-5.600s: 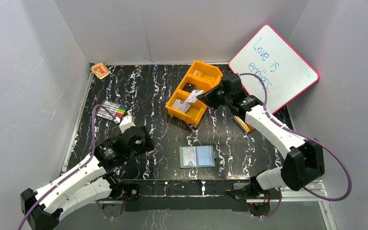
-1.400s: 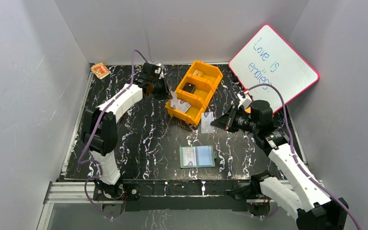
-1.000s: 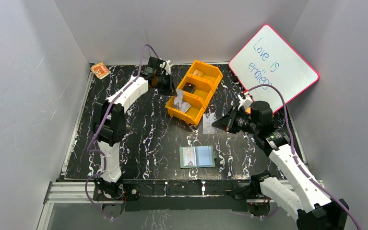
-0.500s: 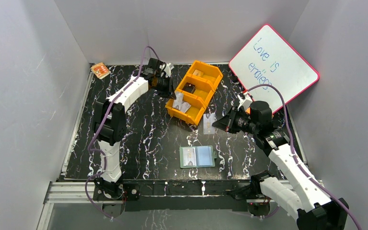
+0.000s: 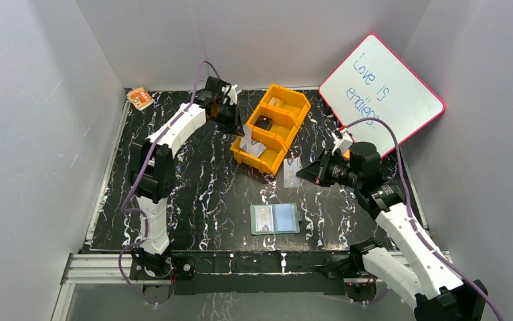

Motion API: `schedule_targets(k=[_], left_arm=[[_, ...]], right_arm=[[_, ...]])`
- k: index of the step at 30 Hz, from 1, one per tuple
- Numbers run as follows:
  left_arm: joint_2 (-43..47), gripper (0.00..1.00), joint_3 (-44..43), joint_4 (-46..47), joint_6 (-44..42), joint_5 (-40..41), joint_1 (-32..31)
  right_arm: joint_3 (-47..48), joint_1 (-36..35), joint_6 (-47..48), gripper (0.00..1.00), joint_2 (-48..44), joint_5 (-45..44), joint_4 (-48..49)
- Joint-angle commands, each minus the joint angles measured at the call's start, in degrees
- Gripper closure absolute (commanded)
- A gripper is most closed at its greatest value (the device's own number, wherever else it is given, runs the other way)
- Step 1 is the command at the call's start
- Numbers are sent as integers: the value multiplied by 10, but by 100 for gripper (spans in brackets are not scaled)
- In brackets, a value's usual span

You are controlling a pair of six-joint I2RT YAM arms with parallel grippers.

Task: Put the credit cards into the card holder
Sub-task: Place the credit card in the storage box.

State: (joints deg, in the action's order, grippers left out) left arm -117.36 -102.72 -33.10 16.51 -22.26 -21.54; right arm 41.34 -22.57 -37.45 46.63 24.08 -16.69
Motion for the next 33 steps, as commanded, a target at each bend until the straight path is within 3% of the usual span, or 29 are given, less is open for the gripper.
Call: schedule_targets(k=[1, 14, 27, 33], left_arm=[[-13, 100, -23, -35, 3, 3, 2], [-63, 98, -74, -57, 15, 71, 5], [-27, 71, -68, -49, 31, 116, 6], [16, 45, -70, -46, 40, 130, 6]], right_arm=[[-5, -2, 8, 100, -11, -7, 3], [-5, -2, 7, 100, -8, -12, 1], [0, -3, 9, 100, -8, -18, -7], [2, -2, 11, 100, -16, -19, -14]])
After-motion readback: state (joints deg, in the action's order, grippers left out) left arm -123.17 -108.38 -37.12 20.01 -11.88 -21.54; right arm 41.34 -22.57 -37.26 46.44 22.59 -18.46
